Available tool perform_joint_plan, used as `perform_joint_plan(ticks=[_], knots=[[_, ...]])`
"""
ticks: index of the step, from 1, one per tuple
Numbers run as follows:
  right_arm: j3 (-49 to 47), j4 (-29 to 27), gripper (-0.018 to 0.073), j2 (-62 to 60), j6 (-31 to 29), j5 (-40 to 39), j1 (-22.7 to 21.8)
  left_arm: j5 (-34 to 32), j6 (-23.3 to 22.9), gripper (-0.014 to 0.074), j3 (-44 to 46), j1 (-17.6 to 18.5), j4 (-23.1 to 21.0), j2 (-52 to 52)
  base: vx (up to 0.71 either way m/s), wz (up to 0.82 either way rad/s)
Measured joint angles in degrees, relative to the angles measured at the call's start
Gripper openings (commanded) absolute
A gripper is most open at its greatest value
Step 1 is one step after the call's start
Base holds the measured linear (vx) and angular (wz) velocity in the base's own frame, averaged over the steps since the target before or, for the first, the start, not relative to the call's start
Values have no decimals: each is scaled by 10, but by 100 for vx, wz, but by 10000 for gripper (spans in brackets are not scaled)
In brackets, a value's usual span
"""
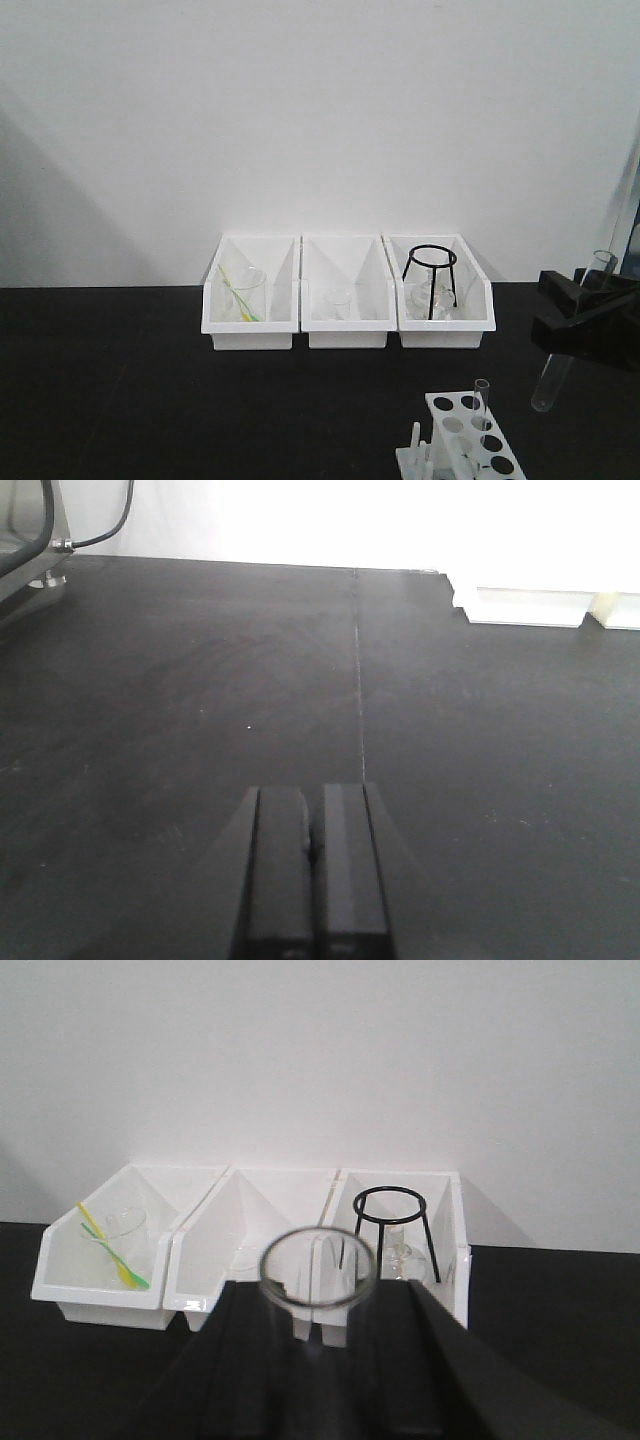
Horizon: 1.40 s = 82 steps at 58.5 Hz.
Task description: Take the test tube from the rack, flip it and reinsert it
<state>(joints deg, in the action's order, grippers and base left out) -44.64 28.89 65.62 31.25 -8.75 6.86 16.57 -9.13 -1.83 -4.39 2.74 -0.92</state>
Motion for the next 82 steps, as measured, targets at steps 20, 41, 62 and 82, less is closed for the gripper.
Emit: perform_joint_plan(ticks=[20,41,62,82], knots=[[-30,227,-8,0,-39,23,0,0,0,-7,0,0,0,0,0,0],[-30,681,-8,0,-62,7,0,0,0,-7,0,0,0,0,0,0],[-30,668,-8,0,47,1,0,0,0,-7,0,0,0,0,0,0],[-30,551,-8,15,437,10,0,0,0,-7,0,0,0,0,0,0]])
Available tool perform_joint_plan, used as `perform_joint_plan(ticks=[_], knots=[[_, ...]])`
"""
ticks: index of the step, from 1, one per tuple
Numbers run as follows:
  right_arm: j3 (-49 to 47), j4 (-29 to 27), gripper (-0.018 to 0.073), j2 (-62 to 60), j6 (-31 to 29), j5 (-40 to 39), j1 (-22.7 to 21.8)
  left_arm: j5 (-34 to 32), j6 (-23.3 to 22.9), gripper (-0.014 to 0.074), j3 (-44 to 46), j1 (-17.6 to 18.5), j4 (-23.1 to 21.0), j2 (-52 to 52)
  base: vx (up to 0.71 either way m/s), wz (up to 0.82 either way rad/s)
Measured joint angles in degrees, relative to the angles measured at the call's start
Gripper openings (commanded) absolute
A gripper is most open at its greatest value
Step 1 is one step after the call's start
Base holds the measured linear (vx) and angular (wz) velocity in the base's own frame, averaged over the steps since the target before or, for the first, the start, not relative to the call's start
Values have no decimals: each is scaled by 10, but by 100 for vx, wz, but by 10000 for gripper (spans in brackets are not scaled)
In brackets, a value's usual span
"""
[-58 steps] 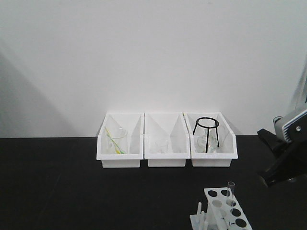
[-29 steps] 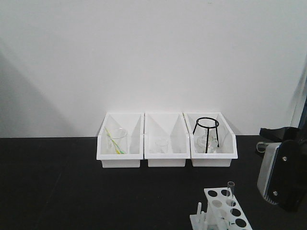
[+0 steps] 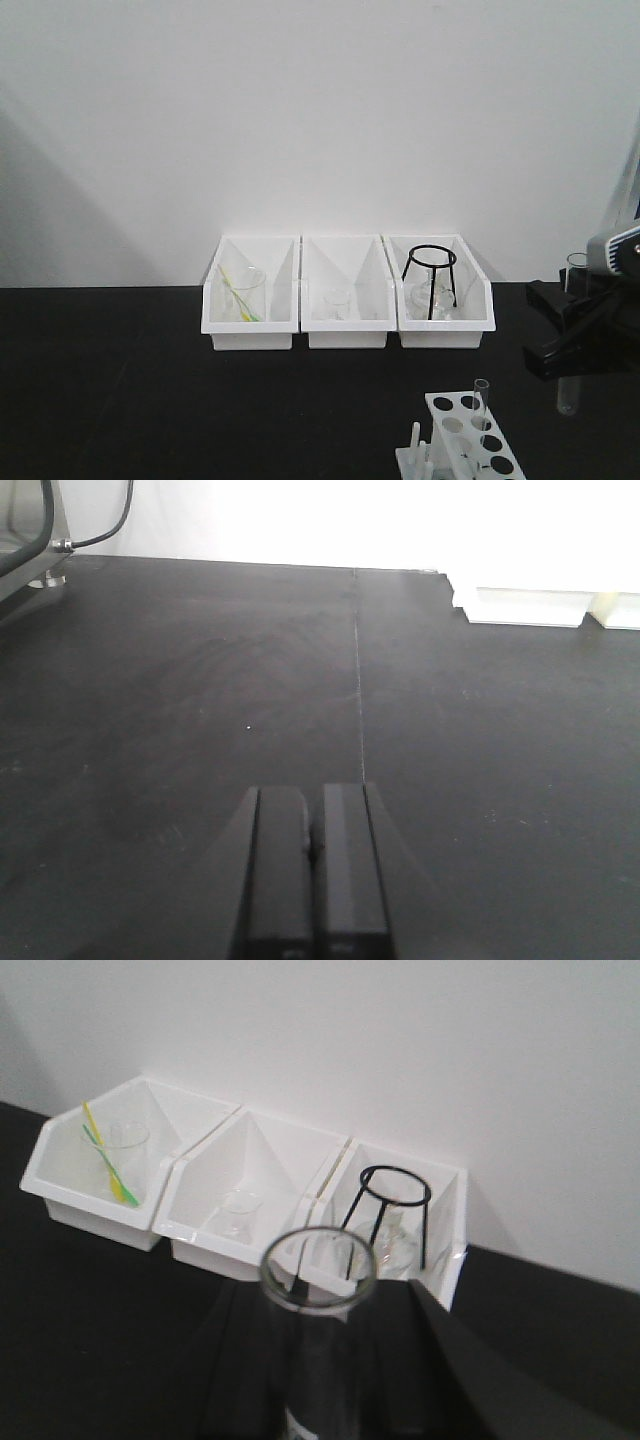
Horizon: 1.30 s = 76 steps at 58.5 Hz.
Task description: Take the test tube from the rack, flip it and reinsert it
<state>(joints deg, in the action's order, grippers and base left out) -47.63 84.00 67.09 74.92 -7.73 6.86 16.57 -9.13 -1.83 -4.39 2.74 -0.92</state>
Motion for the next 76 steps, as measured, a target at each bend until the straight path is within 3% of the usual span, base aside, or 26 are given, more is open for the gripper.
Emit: perform_joint_plan(ticks=[8,17,27,42,51,61,76], knots=[[0,-3,-8,40,71,-12,0,0,0,-7,0,0,0,0,0,0],[0,-10,-8,68,65,-42,0,0,0,-7,0,0,0,0,0,0],[0,-99,-8,68,-39,-70,0,0,0,-7,0,0,0,0,0,0],[0,-377,-8,72,-320,-117,0,0,0,-7,0,0,0,0,0,0],[25,-481,-8,78,-429,-160,0,0,0,-7,0,0,0,0,0,0],[106,-535,-8,98,-492,-259,0,0,0,-7,0,0,0,0,0,0],[124,-539,-8,125,-504,-281,0,0,0,-7,0,0,0,0,0,0]])
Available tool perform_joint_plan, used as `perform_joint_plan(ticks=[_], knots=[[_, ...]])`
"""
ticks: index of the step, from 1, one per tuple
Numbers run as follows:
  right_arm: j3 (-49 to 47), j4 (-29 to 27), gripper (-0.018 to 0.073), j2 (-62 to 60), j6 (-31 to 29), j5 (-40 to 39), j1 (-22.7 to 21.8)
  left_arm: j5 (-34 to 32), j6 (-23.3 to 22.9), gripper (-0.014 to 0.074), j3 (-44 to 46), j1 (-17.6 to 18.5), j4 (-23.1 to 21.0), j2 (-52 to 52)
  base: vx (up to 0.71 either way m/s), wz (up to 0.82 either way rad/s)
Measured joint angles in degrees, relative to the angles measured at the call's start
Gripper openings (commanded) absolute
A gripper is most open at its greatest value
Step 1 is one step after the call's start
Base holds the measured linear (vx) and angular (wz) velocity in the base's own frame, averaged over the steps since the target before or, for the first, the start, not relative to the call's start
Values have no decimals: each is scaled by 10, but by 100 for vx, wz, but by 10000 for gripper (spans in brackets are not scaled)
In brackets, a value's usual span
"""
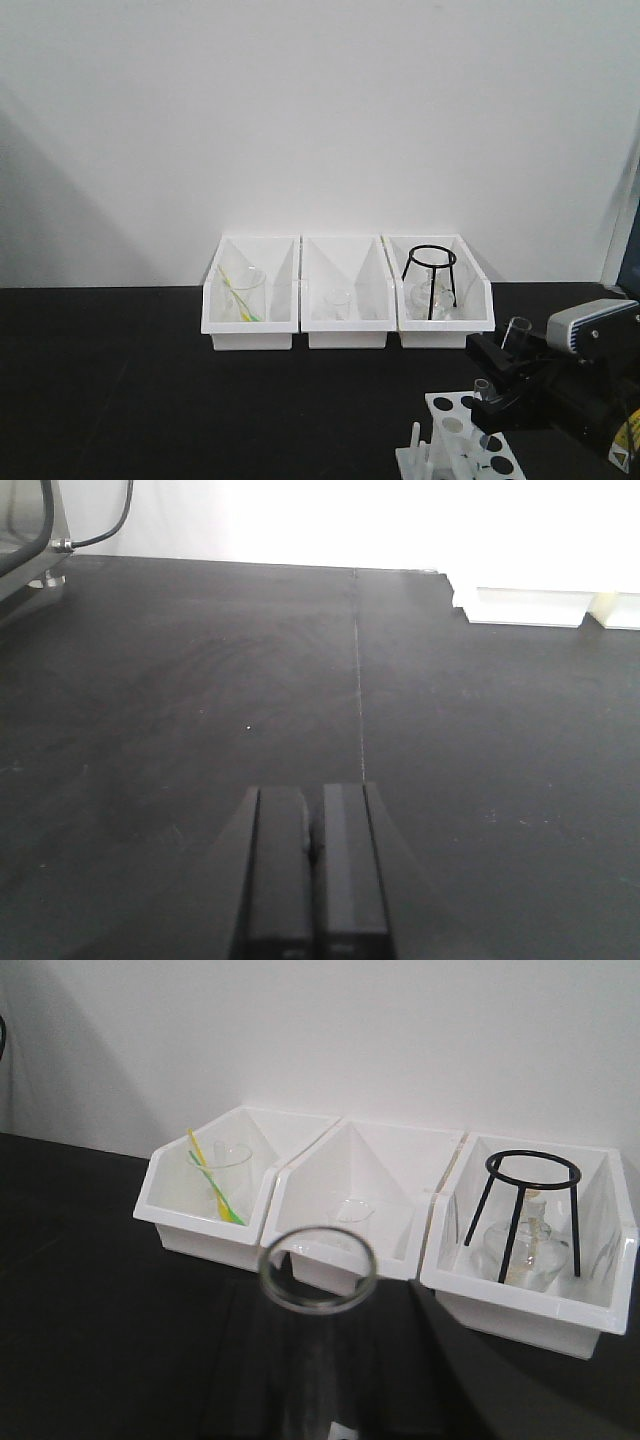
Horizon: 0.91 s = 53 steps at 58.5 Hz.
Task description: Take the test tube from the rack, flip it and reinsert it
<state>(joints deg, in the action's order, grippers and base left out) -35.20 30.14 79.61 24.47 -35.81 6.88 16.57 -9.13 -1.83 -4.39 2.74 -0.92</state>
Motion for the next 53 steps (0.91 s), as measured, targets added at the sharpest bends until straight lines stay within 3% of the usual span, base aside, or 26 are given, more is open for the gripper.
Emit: perform_joint_plan(ticks=[36,53], knots=[[-1,54,-8,20,33,-30,10,0,0,-7,0,0,0,0,0,0],[-1,56,-8,-27,35,12,12,0,0,-7,0,0,0,0,0,0]])
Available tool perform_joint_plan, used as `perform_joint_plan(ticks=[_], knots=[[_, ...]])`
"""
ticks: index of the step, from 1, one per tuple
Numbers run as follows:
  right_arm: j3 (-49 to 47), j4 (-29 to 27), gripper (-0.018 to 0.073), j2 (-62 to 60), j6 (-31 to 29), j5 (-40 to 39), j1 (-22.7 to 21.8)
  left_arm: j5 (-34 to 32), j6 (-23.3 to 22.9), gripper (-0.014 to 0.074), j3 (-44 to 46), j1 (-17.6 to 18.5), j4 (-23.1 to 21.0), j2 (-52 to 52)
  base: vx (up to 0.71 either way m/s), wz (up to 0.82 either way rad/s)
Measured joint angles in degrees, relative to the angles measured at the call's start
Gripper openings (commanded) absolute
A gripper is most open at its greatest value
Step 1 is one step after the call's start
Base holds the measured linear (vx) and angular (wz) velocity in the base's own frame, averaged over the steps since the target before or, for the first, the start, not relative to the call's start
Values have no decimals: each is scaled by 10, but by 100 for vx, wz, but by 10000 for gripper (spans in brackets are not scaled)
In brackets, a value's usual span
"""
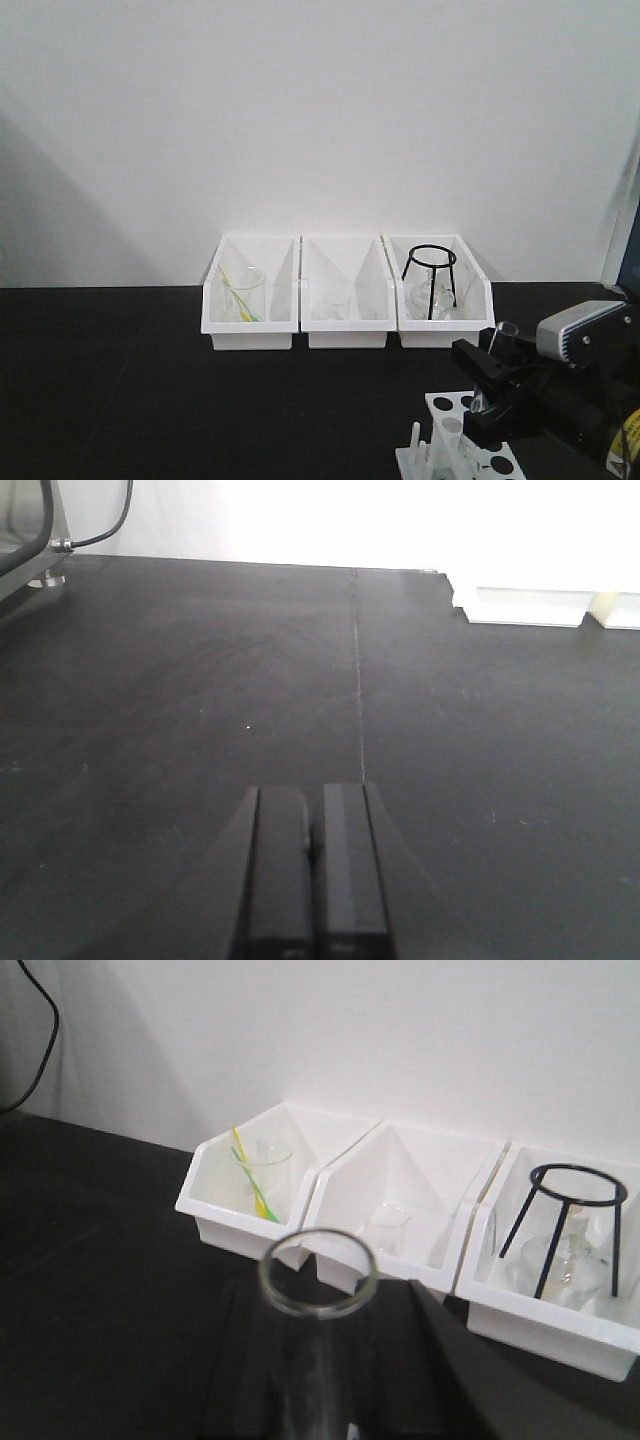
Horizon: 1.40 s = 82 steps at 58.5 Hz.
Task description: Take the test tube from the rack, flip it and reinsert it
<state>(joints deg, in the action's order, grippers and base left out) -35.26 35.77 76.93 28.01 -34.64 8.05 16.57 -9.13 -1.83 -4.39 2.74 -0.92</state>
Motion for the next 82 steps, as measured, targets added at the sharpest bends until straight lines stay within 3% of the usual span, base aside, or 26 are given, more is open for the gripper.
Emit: perform_joint_plan(ticks=[21,60,70,82], knots=[[0,1,-8,-18,34,57,0,0,0,-7,0,0,0,0,0,0],[0,32,9,90,49,44,0,0,0,-7,0,0,0,0,0,0],[0,32,97,134,51,31,0,0,0,-7,0,0,0,0,0,0],[0,32,316,158,51,-11,0,0,0,-7,0,0,0,0,0,0]])
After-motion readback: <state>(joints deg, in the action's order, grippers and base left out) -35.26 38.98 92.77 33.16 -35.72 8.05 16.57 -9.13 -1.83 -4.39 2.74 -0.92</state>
